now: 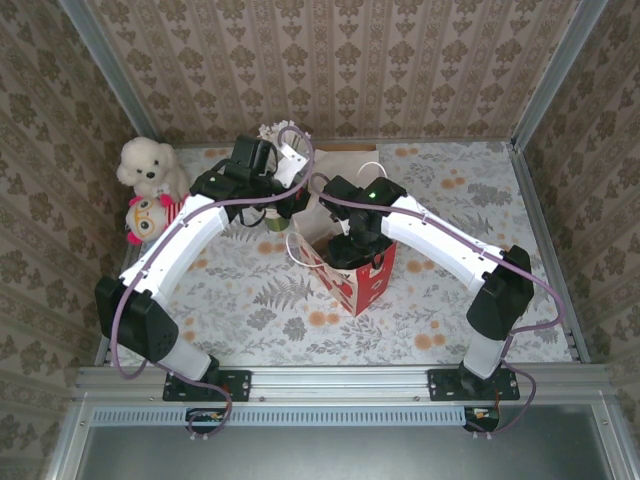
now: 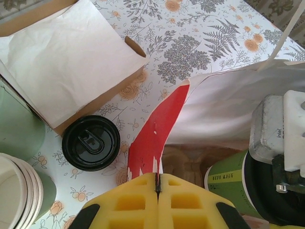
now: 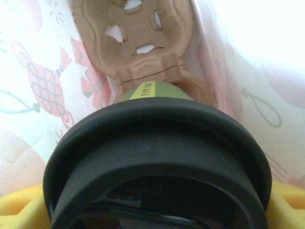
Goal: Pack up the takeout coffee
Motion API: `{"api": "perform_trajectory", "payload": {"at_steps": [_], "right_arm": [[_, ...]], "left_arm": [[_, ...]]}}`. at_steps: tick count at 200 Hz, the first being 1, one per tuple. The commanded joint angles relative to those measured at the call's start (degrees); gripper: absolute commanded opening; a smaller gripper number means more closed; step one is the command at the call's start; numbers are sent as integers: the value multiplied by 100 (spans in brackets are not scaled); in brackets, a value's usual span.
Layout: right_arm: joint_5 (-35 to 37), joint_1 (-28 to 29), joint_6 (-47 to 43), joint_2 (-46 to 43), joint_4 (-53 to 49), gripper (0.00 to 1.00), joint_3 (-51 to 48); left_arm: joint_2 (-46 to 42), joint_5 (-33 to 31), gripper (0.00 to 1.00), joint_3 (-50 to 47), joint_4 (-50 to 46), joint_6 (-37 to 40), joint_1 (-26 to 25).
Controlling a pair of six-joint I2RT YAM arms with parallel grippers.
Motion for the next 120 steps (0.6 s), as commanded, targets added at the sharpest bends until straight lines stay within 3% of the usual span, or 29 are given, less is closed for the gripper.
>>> {"api": "perform_trajectory", "payload": {"at_steps": [1,120], "right_arm": [[123,-29,-52,65,-62,38,-64],[269,-50,35,92,-198,38,-122]], "left_arm": [[-220,62,0,-63,233,-81,53],[-236,122,0,-75,316,-367,193]]}}
